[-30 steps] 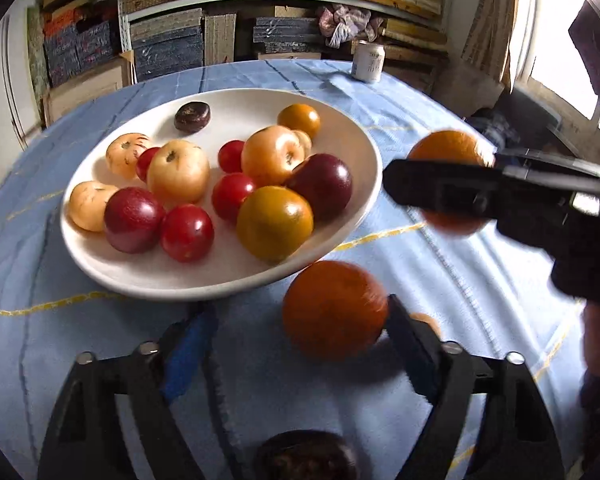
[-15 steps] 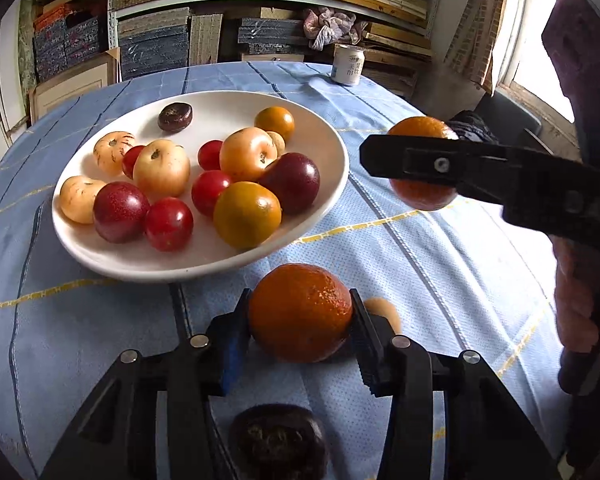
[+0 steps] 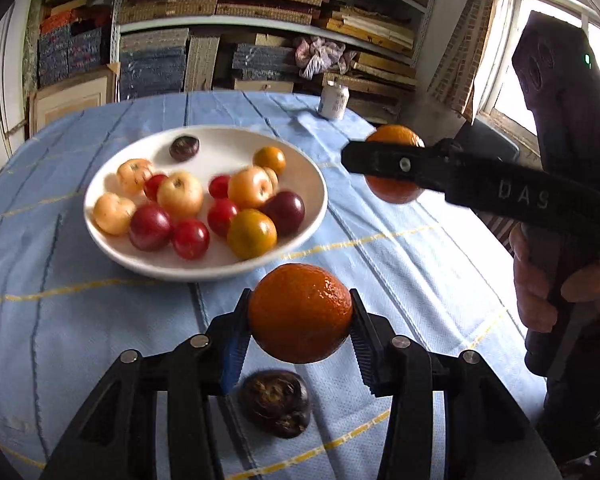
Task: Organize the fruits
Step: 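Carry both oranges onto the plate and open both grippers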
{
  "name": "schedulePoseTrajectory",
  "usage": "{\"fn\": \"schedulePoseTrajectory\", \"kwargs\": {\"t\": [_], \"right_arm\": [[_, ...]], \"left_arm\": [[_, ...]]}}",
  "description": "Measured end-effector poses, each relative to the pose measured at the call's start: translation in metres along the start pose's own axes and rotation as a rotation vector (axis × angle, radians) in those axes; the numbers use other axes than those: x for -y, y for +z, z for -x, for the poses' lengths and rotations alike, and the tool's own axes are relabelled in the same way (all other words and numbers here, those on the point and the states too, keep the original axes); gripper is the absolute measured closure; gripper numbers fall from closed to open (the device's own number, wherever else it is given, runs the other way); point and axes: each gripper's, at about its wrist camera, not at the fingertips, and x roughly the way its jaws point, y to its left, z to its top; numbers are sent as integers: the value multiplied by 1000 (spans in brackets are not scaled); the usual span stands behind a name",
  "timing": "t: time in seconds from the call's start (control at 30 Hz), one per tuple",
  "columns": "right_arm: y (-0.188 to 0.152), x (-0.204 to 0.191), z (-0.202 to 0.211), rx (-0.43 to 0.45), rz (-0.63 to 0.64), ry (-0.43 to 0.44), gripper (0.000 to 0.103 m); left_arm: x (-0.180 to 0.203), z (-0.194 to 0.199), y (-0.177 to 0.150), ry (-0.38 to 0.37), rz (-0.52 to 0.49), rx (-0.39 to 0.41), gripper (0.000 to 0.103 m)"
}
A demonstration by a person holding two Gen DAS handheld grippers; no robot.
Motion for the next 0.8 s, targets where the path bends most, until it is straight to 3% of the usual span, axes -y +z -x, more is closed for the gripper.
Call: {"fn": "schedulePoseTrajectory", "kwargs": {"t": [0.37, 0.5, 0.8], "right_arm": [[51, 14, -44, -15, 51, -39, 56], [62, 23, -79, -51, 47, -29, 56], [60, 18, -127, -132, 62, -16, 56]], "left_arm": [[-75, -29, 94, 287, 27, -10, 56], [-96, -38, 112, 324, 70, 23, 56], [-111, -56, 124, 324, 63, 0, 56]]}}
